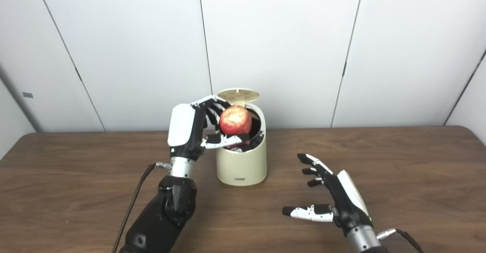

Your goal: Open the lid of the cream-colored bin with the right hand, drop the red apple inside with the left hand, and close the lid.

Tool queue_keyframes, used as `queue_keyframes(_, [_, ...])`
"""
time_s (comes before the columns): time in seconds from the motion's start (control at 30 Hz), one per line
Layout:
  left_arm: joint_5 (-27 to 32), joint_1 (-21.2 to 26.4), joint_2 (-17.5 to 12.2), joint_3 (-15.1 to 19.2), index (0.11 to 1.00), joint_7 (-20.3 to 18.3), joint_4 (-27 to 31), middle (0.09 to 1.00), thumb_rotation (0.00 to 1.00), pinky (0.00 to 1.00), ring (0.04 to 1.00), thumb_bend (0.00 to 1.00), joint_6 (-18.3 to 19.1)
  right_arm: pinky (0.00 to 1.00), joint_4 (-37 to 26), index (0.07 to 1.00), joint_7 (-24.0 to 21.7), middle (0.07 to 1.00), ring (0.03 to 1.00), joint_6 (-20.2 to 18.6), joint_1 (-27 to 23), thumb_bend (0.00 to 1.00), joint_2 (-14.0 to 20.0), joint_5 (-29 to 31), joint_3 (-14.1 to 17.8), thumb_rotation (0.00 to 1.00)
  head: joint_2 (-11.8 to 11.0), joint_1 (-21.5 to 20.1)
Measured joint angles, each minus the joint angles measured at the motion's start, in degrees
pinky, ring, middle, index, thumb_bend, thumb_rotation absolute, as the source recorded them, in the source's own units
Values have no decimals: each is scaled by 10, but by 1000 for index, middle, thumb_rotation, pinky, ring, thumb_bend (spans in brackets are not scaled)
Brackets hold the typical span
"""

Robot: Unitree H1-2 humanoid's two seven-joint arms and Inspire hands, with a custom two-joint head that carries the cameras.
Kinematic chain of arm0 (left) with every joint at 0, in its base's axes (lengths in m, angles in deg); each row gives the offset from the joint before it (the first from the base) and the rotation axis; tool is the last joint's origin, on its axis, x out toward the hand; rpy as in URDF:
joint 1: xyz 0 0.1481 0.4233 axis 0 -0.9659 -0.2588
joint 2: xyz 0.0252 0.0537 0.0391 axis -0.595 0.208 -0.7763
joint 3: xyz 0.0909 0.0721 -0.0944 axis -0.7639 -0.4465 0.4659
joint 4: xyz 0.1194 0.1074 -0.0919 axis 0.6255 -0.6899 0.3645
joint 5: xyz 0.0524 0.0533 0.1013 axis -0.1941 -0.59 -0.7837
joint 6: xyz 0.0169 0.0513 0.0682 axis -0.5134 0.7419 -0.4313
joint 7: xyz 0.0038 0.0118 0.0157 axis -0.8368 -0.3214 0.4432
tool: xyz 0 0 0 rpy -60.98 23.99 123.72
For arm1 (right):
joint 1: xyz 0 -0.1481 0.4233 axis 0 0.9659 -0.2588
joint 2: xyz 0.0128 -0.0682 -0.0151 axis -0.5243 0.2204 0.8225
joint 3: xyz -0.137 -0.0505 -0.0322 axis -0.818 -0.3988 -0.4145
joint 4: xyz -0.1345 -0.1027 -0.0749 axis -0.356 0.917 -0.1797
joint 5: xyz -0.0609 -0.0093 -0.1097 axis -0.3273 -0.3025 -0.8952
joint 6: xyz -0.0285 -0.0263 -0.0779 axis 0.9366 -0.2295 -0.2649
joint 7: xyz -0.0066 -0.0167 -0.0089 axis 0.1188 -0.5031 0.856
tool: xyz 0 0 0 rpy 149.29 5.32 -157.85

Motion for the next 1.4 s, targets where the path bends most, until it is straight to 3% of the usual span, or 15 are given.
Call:
queue_keyframes(0.03, [1,0,-3,-1,533,-11,6,462,0,321,466,519,3,684,0,868,0,864,806,0,0,692,0,0,0,192,0,0])
queue_keyframes(0.07, [3,0,-5,-2,580,-22,12,504,101,354,490,740,6,685,0,867,0,863,806,0,0,689,0,-1,0,188,0,0])
queue_keyframes(0.1, [4,0,-7,-3,625,-32,16,546,181,390,515,892,11,679,0,868,0,864,802,0,0,686,0,-1,0,184,0,0])
queue_keyframes(0.17, [4,0,-13,-6,670,-47,22,587,237,436,546,973,17,675,0,867,0,863,799,0,0,683,0,-1,0,183,0,1])
queue_keyframes(0.4, [9,0,-19,-9,725,-66,33,625,279,487,583,1000,22,668,1,865,0,870,797,1,0,684,0,-1,0,181,-1,4])
queue_keyframes(0.83, [15,-3,-23,-8,707,-80,48,622,278,492,584,1000,25,664,2,864,0,861,796,1,0,685,0,0,0,163,-1,7])
queue_keyframes(0.93, [15,-6,-23,-6,688,-84,54,614,284,493,576,975,25,675,2,863,0,860,802,1,0,685,0,0,0,159,0,8])
queue_keyframes(1.1, [36,-19,-17,10,594,-68,55,553,278,413,509,730,4,680,6,868,0,867,804,3,0,678,0,3,0,168,-2,11])
queue_keyframes(1.17, [52,-28,-11,21,578,-61,55,541,244,396,498,680,-11,669,8,868,1,869,800,3,0,680,1,5,0,177,-3,11])
queue_keyframes(1.23, [74,-39,-3,40,510,-47,55,541,113,365,485,543,-34,667,10,867,1,869,796,3,0,683,1,7,0,174,-3,12])
queue_keyframes(1.4, [110,-47,9,81,496,-6,55,513,36,340,473,512,-93,673,14,864,1,871,795,3,0,685,1,7,0,176,-4,15])
